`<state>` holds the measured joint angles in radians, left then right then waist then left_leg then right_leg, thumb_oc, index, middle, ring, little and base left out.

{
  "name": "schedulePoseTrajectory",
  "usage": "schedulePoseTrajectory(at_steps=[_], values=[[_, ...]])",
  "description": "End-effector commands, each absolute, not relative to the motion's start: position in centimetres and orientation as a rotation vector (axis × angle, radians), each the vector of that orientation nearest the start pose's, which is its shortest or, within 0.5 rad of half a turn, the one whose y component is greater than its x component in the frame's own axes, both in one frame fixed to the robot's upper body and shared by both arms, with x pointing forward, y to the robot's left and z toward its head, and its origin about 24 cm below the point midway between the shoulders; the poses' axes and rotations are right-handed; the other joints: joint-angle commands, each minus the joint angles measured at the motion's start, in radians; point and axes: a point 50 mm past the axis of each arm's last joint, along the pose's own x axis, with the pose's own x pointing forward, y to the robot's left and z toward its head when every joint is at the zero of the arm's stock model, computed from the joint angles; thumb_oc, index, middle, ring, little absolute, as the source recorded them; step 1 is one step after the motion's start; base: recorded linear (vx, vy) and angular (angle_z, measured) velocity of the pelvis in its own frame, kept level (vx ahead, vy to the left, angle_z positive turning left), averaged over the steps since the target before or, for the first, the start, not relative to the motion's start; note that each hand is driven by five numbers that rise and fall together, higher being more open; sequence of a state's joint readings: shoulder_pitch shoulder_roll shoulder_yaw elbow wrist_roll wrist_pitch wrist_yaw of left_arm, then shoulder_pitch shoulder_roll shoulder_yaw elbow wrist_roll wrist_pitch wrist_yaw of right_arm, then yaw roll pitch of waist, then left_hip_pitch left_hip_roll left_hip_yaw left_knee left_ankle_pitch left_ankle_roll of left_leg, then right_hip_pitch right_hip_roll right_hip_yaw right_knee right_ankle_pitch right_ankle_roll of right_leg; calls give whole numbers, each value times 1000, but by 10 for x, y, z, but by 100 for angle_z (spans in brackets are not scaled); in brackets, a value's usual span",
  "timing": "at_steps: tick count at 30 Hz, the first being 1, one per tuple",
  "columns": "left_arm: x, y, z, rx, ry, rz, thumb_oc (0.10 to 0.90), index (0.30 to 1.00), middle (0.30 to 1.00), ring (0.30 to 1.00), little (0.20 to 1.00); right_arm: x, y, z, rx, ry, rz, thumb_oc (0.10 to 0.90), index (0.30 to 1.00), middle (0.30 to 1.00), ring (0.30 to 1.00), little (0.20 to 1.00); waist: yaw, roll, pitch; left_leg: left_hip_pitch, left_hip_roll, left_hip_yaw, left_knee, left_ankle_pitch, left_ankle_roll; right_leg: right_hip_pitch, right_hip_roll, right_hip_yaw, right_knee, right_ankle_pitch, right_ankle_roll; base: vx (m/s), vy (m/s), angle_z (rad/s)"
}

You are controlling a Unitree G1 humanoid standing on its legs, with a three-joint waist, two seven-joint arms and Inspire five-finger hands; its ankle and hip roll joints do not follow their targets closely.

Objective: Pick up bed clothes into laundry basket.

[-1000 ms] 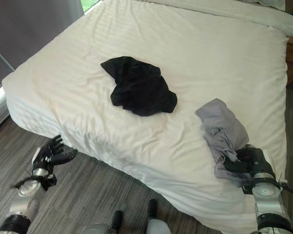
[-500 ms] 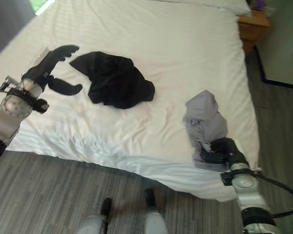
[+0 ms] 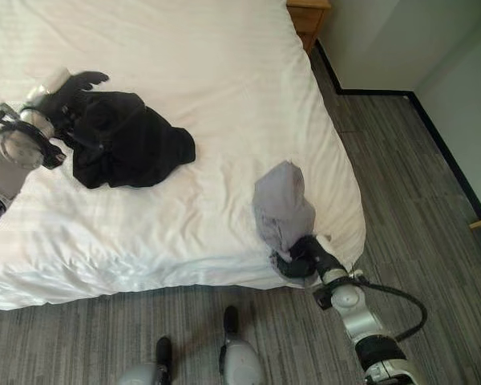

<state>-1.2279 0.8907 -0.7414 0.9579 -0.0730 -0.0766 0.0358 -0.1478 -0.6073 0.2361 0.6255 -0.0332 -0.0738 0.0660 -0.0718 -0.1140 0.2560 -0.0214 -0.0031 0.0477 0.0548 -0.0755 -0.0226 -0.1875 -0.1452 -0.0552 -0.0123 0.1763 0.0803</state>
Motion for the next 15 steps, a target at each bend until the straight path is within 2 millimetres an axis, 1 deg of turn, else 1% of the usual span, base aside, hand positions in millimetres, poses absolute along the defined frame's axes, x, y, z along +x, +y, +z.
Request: schedulePoseTrajectory(at_steps=[1, 2, 3, 4, 5, 6, 7, 8, 9, 11, 12, 13, 14, 15], values=[[373, 288, 375, 1065, -409, 405, 800, 900, 900, 900, 900, 235, -287, -36, -694, 551, 143, 400, 300, 300, 300, 300, -1, 16, -14, -46, 52, -36, -98, 104, -35, 104, -77, 32, 57, -45, 164, 6, 6, -3], [372, 296, 371, 1042, -382, 422, 800, 900, 900, 900, 900, 231, -287, -40, -677, 568, 135, 400, 300, 300, 300, 300, -6, 7, -14, -45, 54, -33, -106, 107, -35, 101, -77, 32, 54, -36, 167, 0, 0, 0], [372, 296, 371, 1042, -382, 422, 800, 900, 900, 900, 900, 231, -287, -41, -677, 568, 135, 400, 300, 300, 300, 300, -6, 7, -14, -45, 54, -33, -108, 108, -35, 101, -77, 32, 53, -36, 168, 0, 0, 0], [373, 301, 369, 1034, -354, 431, 800, 900, 900, 900, 900, 230, -286, -43, -668, 577, 135, 400, 300, 300, 300, 300, -11, 1, -16, -41, 55, -31, -118, 110, -35, 100, -77, 33, 46, -26, 171, 0, 0, 0], [373, 310, 362, 1121, -274, 445, 800, 900, 900, 900, 900, 226, -284, -48, -653, 594, 142, 400, 300, 300, 300, 300, -19, -7, -17, -42, 57, -28, -124, 110, -36, 96, -78, 37, 34, -8, 176, -14, 5, -6], [375, 309, 356, 1210, -234, 426, 800, 900, 900, 900, 900, 225, -282, -49, -655, 596, 148, 400, 300, 300, 300, 300, -20, -11, -16, -42, 56, -25, -127, 111, -36, 94, -77, 41, 31, -2, 179, -19, 22, -7], [375, 304, 353, 1254, -255, 404, 800, 900, 900, 900, 900, 223, -282, -50, -656, 599, 150, 400, 300, 300, 300, 300, -15, -15, -14, -43, 56, -22, -129, 110, -37, 92, -77, 43, 27, 1, 181, -39, 33, -22], [382, 299, 341, 1130, -267, 390, 800, 900, 900, 900, 900, 227, -280, -46, -672, 574, 167, 400, 300, 300, 300, 300, -30, -36, -5, -51, 59, -21, -128, 111, -39, 72, -73, 56, 38, 8, 181, -32, 23, -20], [382, 300, 341, 1129, -267, 390, 800, 900, 900, 900, 900, 227, -280, -46, -672, 575, 167, 400, 300, 300, 300, 300, -30, -35, -7, -52, 59, -21, -128, 111, -39, 70, -73, 57, 39, 8, 181, -57, 23, -14], [385, 296, 335, 1096, -255, 368, 800, 900, 900, 900, 900, 231, -278, -42, -685, 554, 186, 400, 300, 300, 300, 300, -45, -55, 3, -66, 67, -17, -130, 116, -41, 45, -62, 65, 50, 19, 181, -48, -9, -5], [387, 296, 331, 1062, -243, 357, 800, 900, 900, 900, 900, 232, -275, -42, -689, 547, 198, 400, 300, 300, 300, 300, -51, -70, 3, -72, 73, -13, -132, 118, -44, 40, -57, 69, 48, 29, 181, 4, -34, -11], [387, 298, 327, 1049, -231, 352, 800, 900, 900, 900, 900, 231, -273, -42, -693, 544, 207, 400, 300, 300, 300, 300, -54, -80, 1, -73, 77, -11, -134, 119, -45, 39, -54, 70, 41, 36, 181, 56, -52, -13], [390, 295, 316, 1005, -218, 319, 800, 900, 900, 900, 900, 227, -267, -45, -692, 546, 236, 400, 300, 300, 300, 300, -63, -105, -1, -81, 88, -10, -140, 119, -48, 35, -46, 72, 20, 53, 181, 59, -35, -18], [393, 291, 310, 980, -214, 290, 800, 900, 900, 900, 900, 225, -266, -47, -689, 550, 242, 400, 300, 300, 300, 300, -67, -114, -3, -87, 92, -9, -142, 120, -50, 32, -43, 72, 10, 57, 181, 40, -23, -14]])
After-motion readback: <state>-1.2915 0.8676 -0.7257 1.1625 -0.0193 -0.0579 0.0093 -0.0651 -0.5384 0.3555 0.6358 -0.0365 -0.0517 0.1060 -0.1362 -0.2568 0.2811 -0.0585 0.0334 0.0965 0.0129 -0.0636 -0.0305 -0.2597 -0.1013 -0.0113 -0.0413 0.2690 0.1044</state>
